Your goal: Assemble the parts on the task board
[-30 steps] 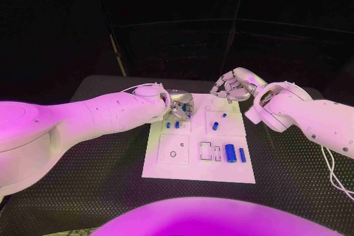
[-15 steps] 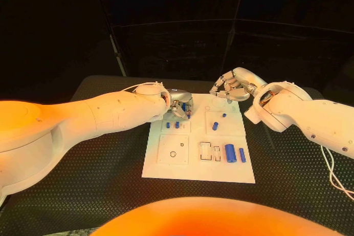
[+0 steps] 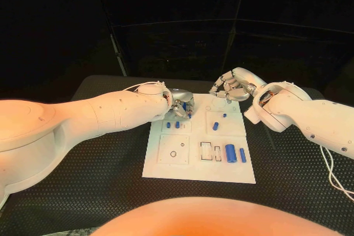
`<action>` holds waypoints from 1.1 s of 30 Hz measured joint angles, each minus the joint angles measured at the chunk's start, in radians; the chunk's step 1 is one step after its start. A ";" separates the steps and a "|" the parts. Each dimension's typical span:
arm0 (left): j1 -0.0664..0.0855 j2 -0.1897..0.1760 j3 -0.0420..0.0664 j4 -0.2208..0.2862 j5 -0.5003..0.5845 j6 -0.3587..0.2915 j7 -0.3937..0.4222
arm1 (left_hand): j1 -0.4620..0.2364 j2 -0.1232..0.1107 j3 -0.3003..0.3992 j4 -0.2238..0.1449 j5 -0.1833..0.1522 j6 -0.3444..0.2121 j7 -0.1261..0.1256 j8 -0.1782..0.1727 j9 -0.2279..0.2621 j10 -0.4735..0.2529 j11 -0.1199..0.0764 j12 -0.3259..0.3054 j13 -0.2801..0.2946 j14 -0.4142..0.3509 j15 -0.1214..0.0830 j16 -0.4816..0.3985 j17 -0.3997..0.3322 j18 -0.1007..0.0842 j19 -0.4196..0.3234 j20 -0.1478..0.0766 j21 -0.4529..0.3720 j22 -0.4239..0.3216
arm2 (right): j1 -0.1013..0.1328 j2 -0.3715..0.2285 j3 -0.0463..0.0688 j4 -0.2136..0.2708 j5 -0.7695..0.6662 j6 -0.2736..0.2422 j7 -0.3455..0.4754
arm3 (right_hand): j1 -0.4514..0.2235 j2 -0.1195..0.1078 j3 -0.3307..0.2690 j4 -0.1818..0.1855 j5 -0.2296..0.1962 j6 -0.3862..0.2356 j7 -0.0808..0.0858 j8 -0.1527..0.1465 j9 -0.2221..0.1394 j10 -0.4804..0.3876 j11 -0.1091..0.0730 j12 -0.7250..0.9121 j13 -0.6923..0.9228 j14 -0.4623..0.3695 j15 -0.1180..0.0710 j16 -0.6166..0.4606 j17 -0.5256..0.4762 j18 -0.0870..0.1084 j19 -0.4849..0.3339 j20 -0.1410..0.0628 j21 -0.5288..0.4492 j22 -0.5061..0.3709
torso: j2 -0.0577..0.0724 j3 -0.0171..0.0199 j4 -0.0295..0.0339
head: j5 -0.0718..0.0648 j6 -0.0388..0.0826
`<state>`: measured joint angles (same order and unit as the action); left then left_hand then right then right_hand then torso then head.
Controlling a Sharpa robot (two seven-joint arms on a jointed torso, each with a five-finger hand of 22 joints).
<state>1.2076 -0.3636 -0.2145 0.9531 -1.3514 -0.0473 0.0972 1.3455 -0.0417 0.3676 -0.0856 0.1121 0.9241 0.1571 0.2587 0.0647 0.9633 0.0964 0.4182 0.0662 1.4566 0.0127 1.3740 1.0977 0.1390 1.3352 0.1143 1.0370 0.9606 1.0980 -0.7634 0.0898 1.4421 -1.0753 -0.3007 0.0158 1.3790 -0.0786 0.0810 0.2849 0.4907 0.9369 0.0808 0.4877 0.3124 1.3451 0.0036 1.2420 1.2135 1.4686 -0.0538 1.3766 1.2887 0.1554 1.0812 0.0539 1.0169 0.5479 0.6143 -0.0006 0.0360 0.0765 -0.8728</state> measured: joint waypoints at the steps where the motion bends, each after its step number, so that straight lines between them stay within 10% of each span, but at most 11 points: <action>1: 0.000 0.001 0.000 0.000 0.000 0.001 -0.001 | -0.003 -0.002 0.000 0.000 0.000 0.000 0.000 -0.001 0.000 0.000 0.000 -0.001 0.000 0.000 0.000 0.000 -0.001 0.000 0.000 0.000 0.000 0.000 | 0.000 0.000 0.000 0.000 0.000 0.000 0.000 | 0.000 0.000 0.000 0.000 0.000 0.000 0.000 0.000 0.000 0.000 0.000 0.000 0.000 0.000 0.000 0.000 0.000 0.000 0.000 0.000 0.000 0.000 | 0.000 0.0001 -0.0001 | 0.000 0.000; 33: -0.014 -0.052 0.004 0.049 0.033 -0.090 0.008 | -0.020 0.001 0.038 0.018 0.000 0.086 -0.010 -0.011 0.003 0.084 -0.020 -0.041 -0.001 0.009 -0.009 0.008 0.005 0.000 0.020 -0.012 0.056 0.063 | 0.000 0.002 0.000 -0.004 0.000 0.001 0.001 | 0.004 0.004 0.003 0.003 0.000 0.000 0.000 0.000 0.001 0.000 0.000 0.000 0.001 0.000 0.000 0.000 0.000 0.000 0.000 0.000 0.000 0.000 | -0.002 0.0009 0.0015 | 0.002 0.000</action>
<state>1.1939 -0.4160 -0.2105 1.0026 -1.3182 -0.1376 0.1056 1.3250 -0.0411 0.4056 -0.0676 0.1119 1.0101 0.1466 0.2477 0.0678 1.0473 0.0768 0.3774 0.0653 1.4654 0.0037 1.3820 1.1023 0.1393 1.3550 0.1018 1.0932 1.0241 1.0979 -0.7615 0.0898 1.4384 -1.0752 -0.3001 0.0166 1.3831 -0.0745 0.0840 0.2879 0.4907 0.9369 0.0808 0.4877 0.3130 1.3451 0.0036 1.2420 1.2147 1.4686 -0.0538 1.3766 1.2885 0.1553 1.0812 0.0539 1.0171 0.5478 0.6123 0.0003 0.0376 0.0784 -0.8728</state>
